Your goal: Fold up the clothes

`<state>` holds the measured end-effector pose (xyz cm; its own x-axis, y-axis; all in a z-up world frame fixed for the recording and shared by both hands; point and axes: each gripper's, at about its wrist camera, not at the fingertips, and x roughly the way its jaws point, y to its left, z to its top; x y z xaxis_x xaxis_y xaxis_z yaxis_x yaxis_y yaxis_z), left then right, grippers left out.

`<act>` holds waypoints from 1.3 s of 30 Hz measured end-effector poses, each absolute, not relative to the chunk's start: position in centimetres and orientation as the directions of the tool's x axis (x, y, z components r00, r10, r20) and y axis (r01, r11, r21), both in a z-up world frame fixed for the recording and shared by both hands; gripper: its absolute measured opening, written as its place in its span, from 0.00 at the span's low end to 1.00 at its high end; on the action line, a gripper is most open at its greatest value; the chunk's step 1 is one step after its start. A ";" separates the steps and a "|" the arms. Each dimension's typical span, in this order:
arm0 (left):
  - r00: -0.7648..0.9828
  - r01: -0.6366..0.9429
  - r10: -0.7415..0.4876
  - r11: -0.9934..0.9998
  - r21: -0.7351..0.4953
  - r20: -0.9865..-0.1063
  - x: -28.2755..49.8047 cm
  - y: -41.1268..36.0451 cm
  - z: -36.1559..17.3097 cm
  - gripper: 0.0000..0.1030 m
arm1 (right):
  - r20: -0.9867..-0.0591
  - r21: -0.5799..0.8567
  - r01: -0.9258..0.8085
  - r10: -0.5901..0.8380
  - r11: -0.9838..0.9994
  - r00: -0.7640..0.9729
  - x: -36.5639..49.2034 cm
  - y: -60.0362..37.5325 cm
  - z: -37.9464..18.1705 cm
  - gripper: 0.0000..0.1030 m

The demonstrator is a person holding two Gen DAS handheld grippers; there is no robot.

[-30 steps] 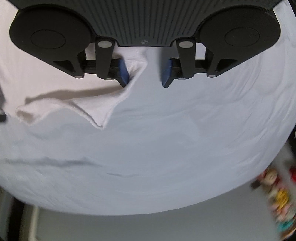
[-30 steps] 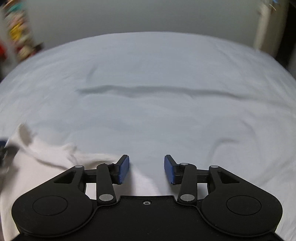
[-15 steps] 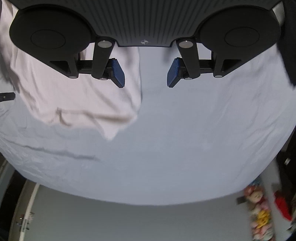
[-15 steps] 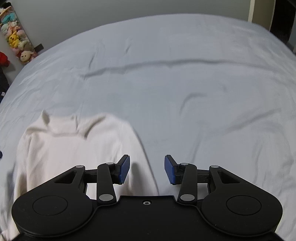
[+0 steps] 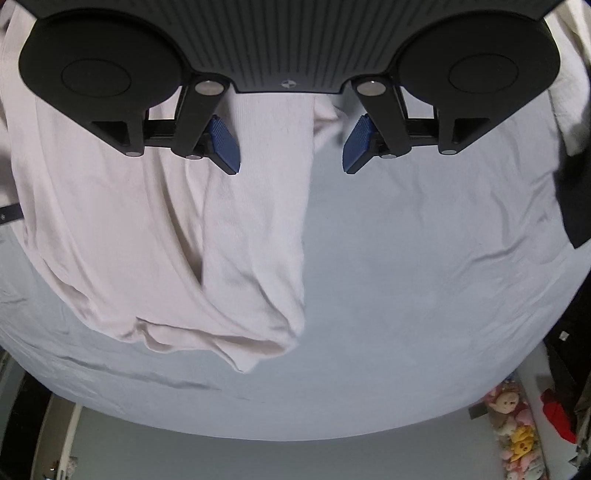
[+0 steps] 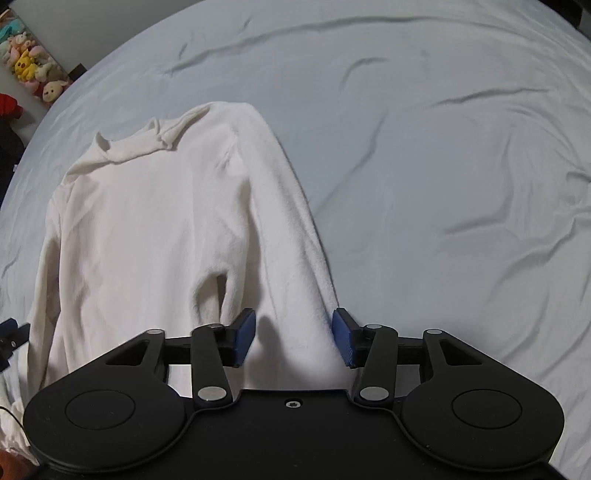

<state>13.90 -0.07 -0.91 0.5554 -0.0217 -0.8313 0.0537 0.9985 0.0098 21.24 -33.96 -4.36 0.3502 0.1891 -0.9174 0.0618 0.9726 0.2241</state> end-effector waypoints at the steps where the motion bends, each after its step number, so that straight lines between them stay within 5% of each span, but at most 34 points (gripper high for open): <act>1: 0.560 0.059 -0.032 0.998 0.001 -0.828 13.8 0.0 -1.0 0.42 | -0.919 0.209 0.055 0.177 0.976 0.352 21.1 -33.4 -4.3 0.17; 2: 0.566 0.064 -0.041 0.998 -0.005 -0.823 13.8 0.2 -1.0 0.34 | -0.920 0.198 0.047 0.169 0.979 0.353 21.1 -32.9 -4.3 0.08; 5: 0.582 0.064 -0.056 0.998 -0.023 -0.811 13.7 0.7 -1.0 0.17 | -0.920 0.157 0.033 0.134 0.987 0.368 21.0 -31.7 -4.0 0.06; 11: 0.613 0.011 -0.059 0.998 -0.066 -0.788 13.4 2.4 -0.4 0.06 | -0.907 -0.015 0.057 -0.038 0.998 0.419 21.2 -31.1 -2.6 0.04; 24: 0.627 -0.014 -0.024 0.999 -0.043 -0.779 13.4 3.4 0.3 0.06 | -0.808 -0.251 0.238 -0.339 0.938 0.483 25.5 -34.4 0.4 0.03; 29: 0.618 0.040 -0.090 0.996 -0.084 -0.781 13.2 3.1 0.6 0.33 | -0.844 -0.203 0.235 -0.291 0.951 0.450 25.8 -35.0 -0.2 0.20; 34: 0.603 0.087 -0.102 0.994 -0.062 -0.792 13.1 1.8 0.2 0.43 | -0.854 -0.110 0.233 -0.212 0.966 0.475 24.6 -35.3 0.5 0.29; 37: 0.584 0.116 -0.112 0.992 -0.054 -0.804 13.1 1.0 -0.5 0.41 | -0.843 -0.064 0.200 -0.160 0.978 0.514 23.5 -34.6 1.5 0.37; 39: 0.578 0.124 -0.109 0.991 -0.045 -0.809 13.1 0.7 -0.9 0.29 | -0.843 -0.049 0.180 -0.137 0.983 0.521 23.2 -34.1 1.5 0.40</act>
<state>13.08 0.74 -0.93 0.5782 -0.1090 -0.8086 0.1242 0.9912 -0.0449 23.19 -34.12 1.53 0.5208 -0.1373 -0.8426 0.1795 0.9825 -0.0491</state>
